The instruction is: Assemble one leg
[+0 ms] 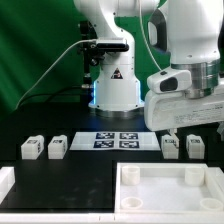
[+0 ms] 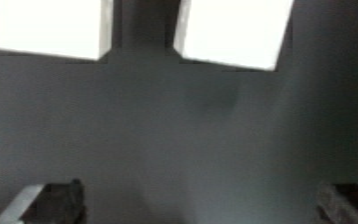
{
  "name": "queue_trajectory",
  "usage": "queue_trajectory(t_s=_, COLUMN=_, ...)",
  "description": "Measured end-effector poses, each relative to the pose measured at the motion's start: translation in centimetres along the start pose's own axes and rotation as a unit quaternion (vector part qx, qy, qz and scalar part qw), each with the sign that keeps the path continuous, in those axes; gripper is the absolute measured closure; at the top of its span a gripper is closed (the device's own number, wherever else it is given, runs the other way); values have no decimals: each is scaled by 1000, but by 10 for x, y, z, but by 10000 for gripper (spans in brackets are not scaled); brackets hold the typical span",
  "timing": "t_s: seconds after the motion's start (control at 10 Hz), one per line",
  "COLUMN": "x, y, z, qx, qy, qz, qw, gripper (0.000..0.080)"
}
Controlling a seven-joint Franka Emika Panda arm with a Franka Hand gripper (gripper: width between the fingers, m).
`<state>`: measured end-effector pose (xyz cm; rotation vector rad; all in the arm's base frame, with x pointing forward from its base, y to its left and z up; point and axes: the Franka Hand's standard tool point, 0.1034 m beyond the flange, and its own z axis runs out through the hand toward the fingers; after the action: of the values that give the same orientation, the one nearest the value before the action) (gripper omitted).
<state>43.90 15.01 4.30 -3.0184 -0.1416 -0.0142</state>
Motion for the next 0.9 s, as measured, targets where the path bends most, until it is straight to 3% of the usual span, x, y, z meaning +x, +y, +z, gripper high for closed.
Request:
queue_trajectory(t_s=0.1, x=-5, y=0, z=2, qx=0, qy=-18, qz=10, qw=1000, gripper=150)
queue_trajectory(t_s=0.2, x=-14, y=-5, z=3, qx=1, qy=-92, qz=31, qw=995, gripper=150)
queue_trajectory(t_s=0.5, x=-20, y=-11, z=-2, qx=6, qy=-272, qz=38, qw=961, gripper=150)
queue_trajectory(t_s=0.9, x=-24, y=-11, z=9, qx=18, qy=-406, qz=35, qw=913, gripper=150)
